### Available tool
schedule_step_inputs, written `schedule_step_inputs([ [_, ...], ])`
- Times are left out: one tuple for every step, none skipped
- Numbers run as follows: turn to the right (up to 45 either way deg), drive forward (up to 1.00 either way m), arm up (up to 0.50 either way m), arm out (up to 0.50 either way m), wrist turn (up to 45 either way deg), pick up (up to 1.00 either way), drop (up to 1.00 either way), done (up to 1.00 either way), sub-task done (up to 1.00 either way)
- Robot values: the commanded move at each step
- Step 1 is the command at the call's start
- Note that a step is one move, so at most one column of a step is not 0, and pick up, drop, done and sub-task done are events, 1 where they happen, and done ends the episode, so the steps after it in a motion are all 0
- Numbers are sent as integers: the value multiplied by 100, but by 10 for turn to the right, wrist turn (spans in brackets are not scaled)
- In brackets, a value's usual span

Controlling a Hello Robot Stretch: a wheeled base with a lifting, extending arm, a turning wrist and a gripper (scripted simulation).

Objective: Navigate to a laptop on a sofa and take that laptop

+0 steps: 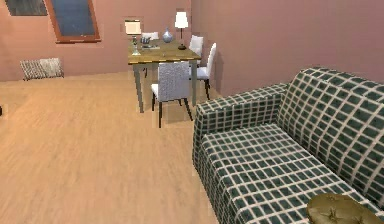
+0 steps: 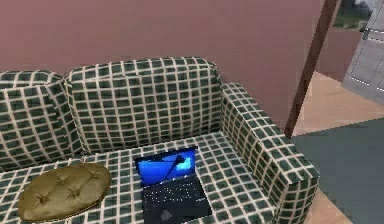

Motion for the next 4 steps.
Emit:
schedule_step_inputs([
  [0,0,50,0,0,0,0,0,0],
  [0,0,10,0,0,0,0,0,0],
  [0,0,0,28,0,0,0,0,0],
  [0,0,0,0,450,0,0,0,0],
])
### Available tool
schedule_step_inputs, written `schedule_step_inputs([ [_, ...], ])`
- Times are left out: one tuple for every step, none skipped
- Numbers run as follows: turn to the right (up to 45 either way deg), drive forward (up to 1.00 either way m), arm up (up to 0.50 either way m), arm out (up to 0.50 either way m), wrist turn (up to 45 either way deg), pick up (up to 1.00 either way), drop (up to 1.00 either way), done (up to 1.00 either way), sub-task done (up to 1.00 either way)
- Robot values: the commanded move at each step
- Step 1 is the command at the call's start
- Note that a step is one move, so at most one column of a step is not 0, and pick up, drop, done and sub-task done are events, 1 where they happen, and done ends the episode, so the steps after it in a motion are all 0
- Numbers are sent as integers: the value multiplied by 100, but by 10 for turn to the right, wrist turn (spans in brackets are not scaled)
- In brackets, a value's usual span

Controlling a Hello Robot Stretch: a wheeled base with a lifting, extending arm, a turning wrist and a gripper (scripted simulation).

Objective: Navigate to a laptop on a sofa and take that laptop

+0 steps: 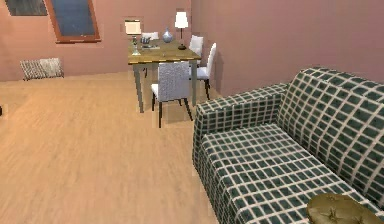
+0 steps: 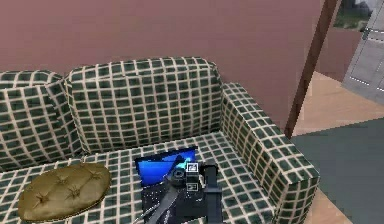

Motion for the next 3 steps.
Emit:
schedule_step_inputs([
  [0,0,0,0,450,0,0,0,0],
  [0,0,0,0,300,0,0,0,0],
  [0,0,-30,0,0,0,0,0,0],
])
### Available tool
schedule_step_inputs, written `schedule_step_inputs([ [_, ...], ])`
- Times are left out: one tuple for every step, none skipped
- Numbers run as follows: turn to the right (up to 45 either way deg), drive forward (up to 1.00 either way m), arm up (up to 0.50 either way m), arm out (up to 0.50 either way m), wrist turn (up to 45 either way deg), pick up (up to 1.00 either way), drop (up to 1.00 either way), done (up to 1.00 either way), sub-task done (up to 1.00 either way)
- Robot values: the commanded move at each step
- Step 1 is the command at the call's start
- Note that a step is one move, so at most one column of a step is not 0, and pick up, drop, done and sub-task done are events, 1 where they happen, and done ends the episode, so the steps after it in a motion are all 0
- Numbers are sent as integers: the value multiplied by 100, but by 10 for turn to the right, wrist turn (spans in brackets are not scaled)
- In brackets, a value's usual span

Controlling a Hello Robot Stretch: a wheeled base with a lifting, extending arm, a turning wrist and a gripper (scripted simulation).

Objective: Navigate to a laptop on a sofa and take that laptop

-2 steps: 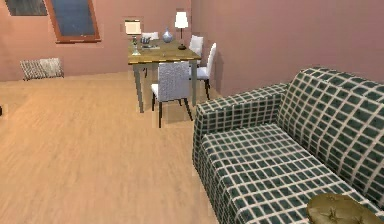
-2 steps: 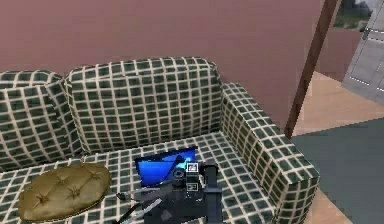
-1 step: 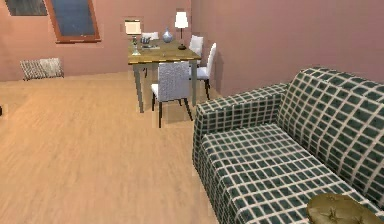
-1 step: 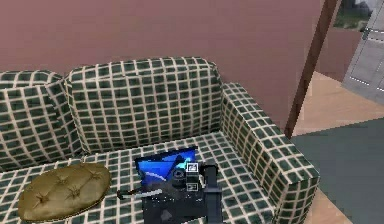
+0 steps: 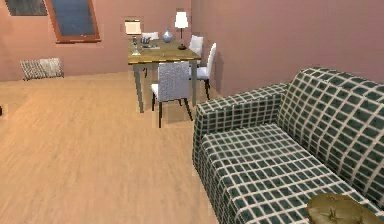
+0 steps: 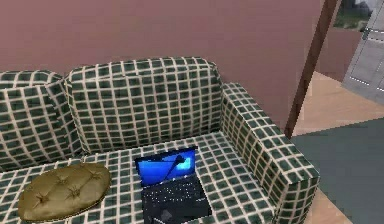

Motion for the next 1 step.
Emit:
schedule_step_inputs([
  [0,0,0,0,0,100,0,0,0],
])
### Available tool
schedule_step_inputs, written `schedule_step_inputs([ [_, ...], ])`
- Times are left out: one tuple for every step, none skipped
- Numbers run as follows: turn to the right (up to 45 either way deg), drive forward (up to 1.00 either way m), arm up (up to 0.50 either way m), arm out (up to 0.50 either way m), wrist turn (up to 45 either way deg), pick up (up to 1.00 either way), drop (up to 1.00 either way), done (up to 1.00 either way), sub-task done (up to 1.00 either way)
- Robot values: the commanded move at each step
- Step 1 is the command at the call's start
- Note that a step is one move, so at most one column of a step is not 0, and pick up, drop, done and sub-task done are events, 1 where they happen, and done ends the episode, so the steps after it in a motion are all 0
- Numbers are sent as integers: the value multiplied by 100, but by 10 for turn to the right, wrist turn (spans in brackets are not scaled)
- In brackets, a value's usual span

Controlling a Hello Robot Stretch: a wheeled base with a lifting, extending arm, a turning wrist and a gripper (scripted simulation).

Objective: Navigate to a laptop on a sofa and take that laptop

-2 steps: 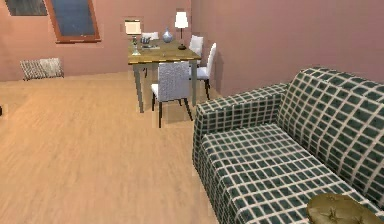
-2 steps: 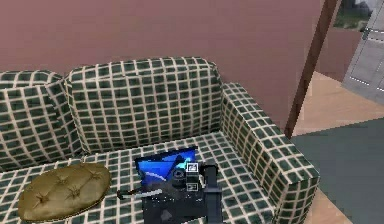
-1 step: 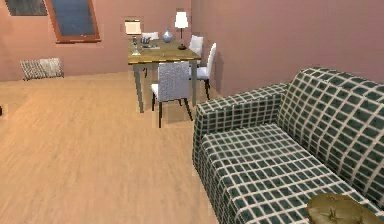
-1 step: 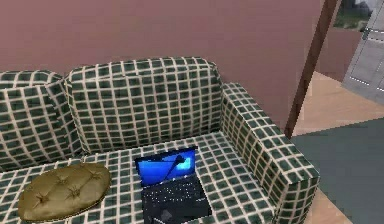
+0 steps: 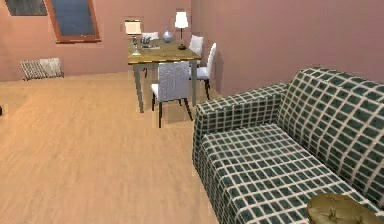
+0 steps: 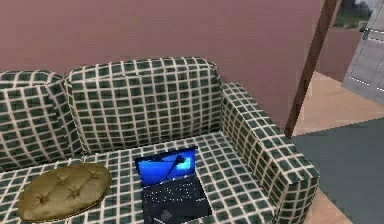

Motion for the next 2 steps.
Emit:
schedule_step_inputs([
  [0,0,10,0,0,0,0,0,0],
  [0,0,0,0,0,0,0,100,0],
])
